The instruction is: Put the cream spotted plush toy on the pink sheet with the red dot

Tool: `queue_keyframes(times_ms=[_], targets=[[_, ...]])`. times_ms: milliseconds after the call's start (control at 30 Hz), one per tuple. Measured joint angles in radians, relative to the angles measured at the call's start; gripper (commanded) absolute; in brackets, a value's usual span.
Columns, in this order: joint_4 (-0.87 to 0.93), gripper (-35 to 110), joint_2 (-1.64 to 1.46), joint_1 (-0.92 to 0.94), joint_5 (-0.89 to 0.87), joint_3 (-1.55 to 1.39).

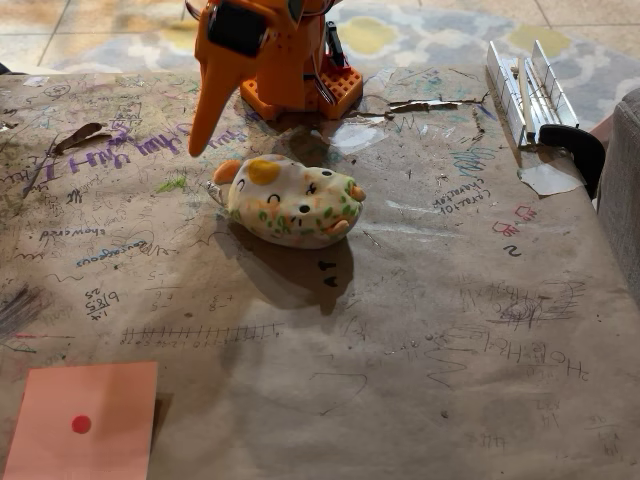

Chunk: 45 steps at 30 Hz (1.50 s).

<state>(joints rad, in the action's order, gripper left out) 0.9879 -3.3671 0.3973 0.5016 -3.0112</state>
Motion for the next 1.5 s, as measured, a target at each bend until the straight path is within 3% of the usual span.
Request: queue_keyframes(times_ms=[200, 400, 500, 567, 767, 900, 1000, 1267, 1500], targets=[[0.216, 12, 0.037, -0.023, 0.132, 0.29], [0.344, 14, 0.563, -0.196, 0.316, 0.572], [0.353, 16, 0.836, -0.27, 0.52, 0.583], [0.331, 26, 0.999, -0.273, 0.638, 0.581], [0.201, 26, 1.328, -0.247, 0.951, 0.572], [0.121, 22, 1.451, -0.249, 0.977, 0.589], [0.097, 0, 1.483, -0.253, 0.956, 0.603], [-0.02, 0, 1.445, -0.279, 0.79, 0.565], [-0.267, 0, 1.123, -0.249, 0.627, 0.339]])
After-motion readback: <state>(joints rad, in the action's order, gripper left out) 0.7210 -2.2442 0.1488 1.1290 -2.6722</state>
